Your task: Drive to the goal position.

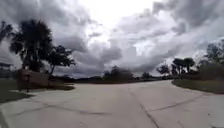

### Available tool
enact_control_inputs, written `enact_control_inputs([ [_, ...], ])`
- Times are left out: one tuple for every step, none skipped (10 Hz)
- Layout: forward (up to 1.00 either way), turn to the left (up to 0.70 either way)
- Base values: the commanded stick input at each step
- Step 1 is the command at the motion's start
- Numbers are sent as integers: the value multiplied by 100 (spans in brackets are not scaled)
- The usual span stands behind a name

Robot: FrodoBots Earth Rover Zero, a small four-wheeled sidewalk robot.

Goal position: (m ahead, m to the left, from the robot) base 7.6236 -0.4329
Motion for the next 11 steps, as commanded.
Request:
enact_control_inputs([
  [85,0],
  [85,0],
  [85,0],
  [85,0],
  [85,0],
  [85,0],
  [85,0],
  [85,0],
  [85,0],
  [85,0],
  [85,0],
])
